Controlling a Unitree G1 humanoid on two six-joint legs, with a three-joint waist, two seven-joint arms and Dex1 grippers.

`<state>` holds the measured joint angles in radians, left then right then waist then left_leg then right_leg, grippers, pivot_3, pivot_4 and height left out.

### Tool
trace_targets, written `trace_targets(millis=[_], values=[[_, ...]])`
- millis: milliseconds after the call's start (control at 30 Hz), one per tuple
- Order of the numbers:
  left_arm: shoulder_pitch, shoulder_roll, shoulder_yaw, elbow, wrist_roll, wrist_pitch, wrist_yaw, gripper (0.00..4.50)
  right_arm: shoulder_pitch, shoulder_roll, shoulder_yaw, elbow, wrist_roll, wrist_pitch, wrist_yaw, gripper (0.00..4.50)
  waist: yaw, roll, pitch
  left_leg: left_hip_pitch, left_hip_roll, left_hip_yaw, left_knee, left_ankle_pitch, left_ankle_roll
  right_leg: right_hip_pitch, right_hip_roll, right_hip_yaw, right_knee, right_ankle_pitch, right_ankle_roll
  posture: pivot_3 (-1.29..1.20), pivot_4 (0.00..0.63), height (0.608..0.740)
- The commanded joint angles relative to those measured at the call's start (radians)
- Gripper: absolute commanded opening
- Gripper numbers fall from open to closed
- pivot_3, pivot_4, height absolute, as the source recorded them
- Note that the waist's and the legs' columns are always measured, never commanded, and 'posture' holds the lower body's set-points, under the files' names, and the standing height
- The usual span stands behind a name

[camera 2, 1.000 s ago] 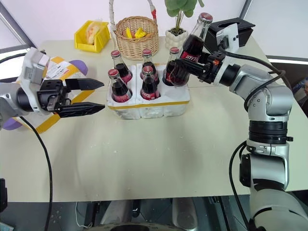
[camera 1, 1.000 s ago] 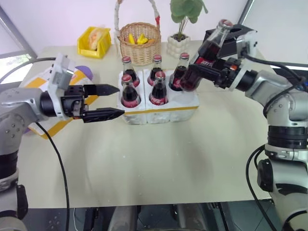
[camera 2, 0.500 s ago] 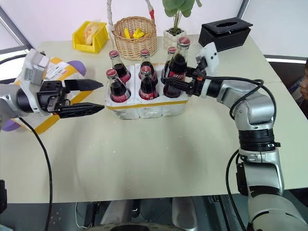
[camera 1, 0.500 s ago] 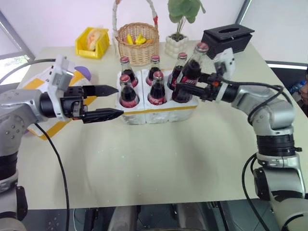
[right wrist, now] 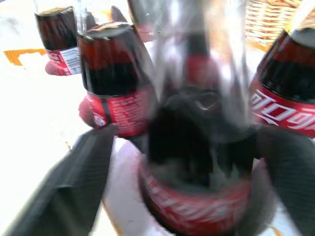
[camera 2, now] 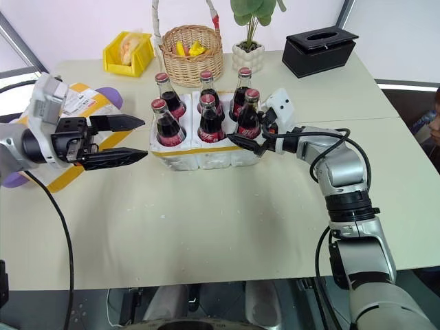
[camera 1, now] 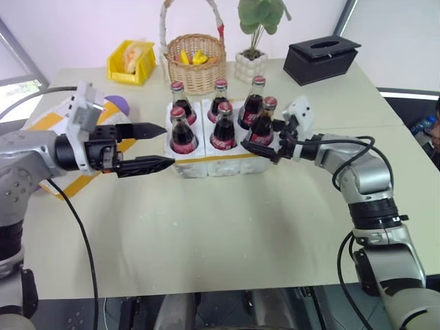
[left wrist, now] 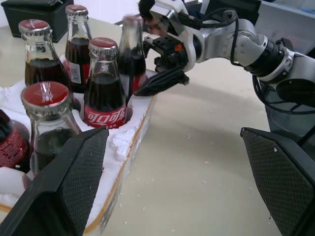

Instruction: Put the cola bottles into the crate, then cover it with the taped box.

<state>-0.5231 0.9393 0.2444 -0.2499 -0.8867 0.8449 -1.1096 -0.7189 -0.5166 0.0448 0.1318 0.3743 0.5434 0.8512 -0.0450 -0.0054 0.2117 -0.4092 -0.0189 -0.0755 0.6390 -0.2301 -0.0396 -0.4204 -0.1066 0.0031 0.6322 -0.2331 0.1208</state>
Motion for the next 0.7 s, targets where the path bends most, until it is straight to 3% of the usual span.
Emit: trace_targets(millis=[33,267,367,567,700], values=[[0.004,0.018,0.055,-0.037,-0.024,-0.003,0.016,4.50,0.007,0.008,-0.005,-0.005,0.006,0.000,0.015,4.47,0.000,0.000,0.000,0.000,0.001,0.000,0.001,0.000,0.000,0.000,0.001,0.000,0.000,0.000,0.000,0.00,0.150,0.738],[0.085,0.033,0.184,-0.080,0.002,-0.021,0.124,4.50,0.042,-0.147,-0.111,-0.108,0.104,0.018,0.170,4.47,0.008,0.000,0.000,-0.001,0.003,0.000,0.003,0.000,0.000,0.001,0.003,0.000,0.000,0.001,-0.002,0.00,0.150,0.738],[0.163,0.062,0.277,-0.114,0.123,-0.076,0.222,4.50,0.057,-0.266,-0.163,-0.128,0.133,0.036,0.244,4.47,0.008,0.000,0.000,-0.001,0.003,0.000,0.003,0.000,0.000,0.001,0.003,0.001,-0.002,0.001,-0.002,0.00,0.150,0.738],[0.523,0.061,0.543,-0.278,0.316,-0.149,0.227,4.50,0.128,-0.489,-0.289,-0.184,0.248,0.091,0.433,4.47,0.002,0.000,0.000,0.001,0.004,0.005,0.000,0.000,0.000,0.000,0.003,0.004,-0.002,-0.001,-0.005,0.00,0.150,0.738],[0.736,0.022,0.665,-0.317,0.456,-0.250,0.204,4.50,0.160,-0.503,-0.335,-0.228,0.341,0.143,0.471,4.47,0.001,-0.001,0.000,0.003,0.009,0.011,0.000,0.000,0.000,-0.001,0.006,0.007,-0.002,0.000,-0.007,0.00,0.150,0.738]])
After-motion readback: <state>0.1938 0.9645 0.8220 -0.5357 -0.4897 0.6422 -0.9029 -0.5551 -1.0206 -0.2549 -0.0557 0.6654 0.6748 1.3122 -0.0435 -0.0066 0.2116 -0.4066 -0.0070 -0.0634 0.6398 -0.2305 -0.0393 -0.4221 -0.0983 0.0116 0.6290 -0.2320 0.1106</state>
